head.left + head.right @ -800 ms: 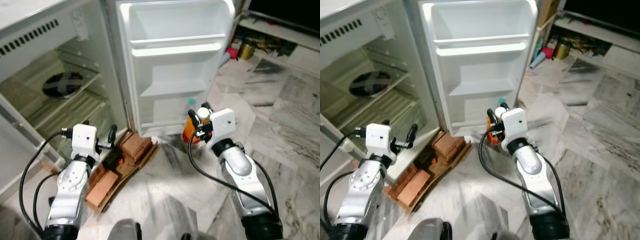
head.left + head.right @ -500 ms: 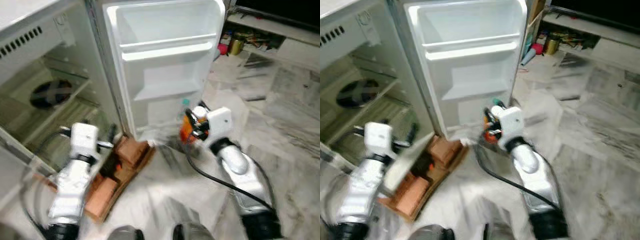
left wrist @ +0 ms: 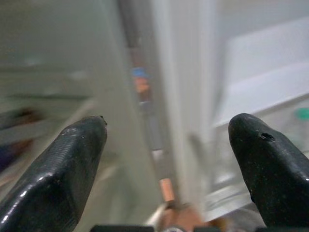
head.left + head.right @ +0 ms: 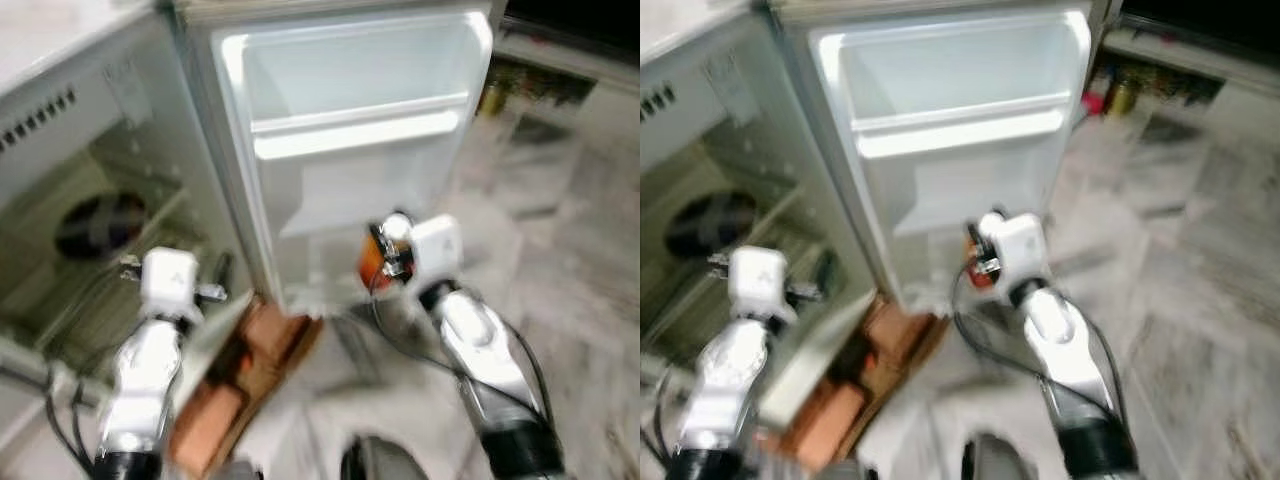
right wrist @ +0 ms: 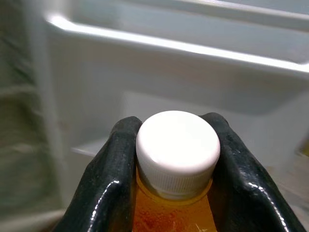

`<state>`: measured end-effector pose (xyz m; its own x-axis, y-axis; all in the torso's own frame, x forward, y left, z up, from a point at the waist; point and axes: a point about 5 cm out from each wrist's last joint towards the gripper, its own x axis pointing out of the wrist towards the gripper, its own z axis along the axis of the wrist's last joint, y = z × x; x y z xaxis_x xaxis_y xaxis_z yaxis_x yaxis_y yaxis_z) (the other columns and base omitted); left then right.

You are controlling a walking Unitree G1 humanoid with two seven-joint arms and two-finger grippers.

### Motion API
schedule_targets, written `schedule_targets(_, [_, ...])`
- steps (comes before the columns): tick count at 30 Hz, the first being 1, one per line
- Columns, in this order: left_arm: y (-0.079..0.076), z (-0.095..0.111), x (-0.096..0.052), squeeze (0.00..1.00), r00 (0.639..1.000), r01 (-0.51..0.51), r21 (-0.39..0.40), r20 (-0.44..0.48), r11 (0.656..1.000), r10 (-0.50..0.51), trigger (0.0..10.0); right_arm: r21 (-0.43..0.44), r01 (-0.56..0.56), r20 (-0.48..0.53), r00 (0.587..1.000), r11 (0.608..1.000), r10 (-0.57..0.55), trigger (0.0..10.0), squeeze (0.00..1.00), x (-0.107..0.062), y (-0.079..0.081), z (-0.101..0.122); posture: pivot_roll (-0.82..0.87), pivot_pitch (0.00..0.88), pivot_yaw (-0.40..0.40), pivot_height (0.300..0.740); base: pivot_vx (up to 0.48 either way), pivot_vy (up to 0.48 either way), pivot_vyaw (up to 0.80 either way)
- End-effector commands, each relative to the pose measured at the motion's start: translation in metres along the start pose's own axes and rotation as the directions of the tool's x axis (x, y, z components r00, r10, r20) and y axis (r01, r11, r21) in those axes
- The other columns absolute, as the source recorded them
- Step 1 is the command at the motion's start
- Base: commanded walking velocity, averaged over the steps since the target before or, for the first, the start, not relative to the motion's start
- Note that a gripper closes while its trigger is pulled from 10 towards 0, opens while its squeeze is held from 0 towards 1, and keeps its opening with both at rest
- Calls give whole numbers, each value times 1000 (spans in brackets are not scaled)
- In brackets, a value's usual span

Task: Restocking fridge

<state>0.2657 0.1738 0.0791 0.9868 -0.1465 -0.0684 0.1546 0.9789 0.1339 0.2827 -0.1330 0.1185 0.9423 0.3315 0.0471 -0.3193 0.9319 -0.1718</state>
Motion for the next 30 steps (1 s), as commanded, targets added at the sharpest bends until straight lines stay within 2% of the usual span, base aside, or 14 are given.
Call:
schedule_targets(1, [9,2,-1,0,1000,-19,19,8,1000,19,10000,-2,1,62,998,1000,-1,10000,0,4,1,13,29,77,-19,740,364,0,0])
schedule_targets(12, [10,0,-1,0,1000,-17,27,-9,999,17,10000,-2,-8,53,999,1000,8,10000,0,5,2,11,31,76,-24,740,0,0,0])
schedule_targets(16, [21,-5,-4,0,999,-24,61,-40,998,27,10000,16,8,51,999,1000,-9,10000,0,5,0,11,32,77,-24,740,0,0,0])
schedule_targets(18, [32,-6,-9,0,998,-41,78,-43,996,45,10000,10,13,46,999,1000,-13,10000,0,5,-1,9,37,81,-24,740,0,0,0])
schedule_targets(21, [36,-5,-12,0,997,-57,84,-40,995,61,10000,20,19,33,999,1000,-19,10000,0,4,-1,7,42,83,-24,740,0,0,0])
schedule_targets(23, [37,-4,-13,0,997,-62,84,-38,995,66,10000,22,18,31,999,1000,-18,10000,0,4,0,6,44,85,-23,740,0,0,0])
schedule_targets(30, [25,-4,-15,0,998,-55,72,-28,996,57,10000,31,8,26,1000,999,-9,10000,0,4,3,5,43,86,-27,690,0,0,0])
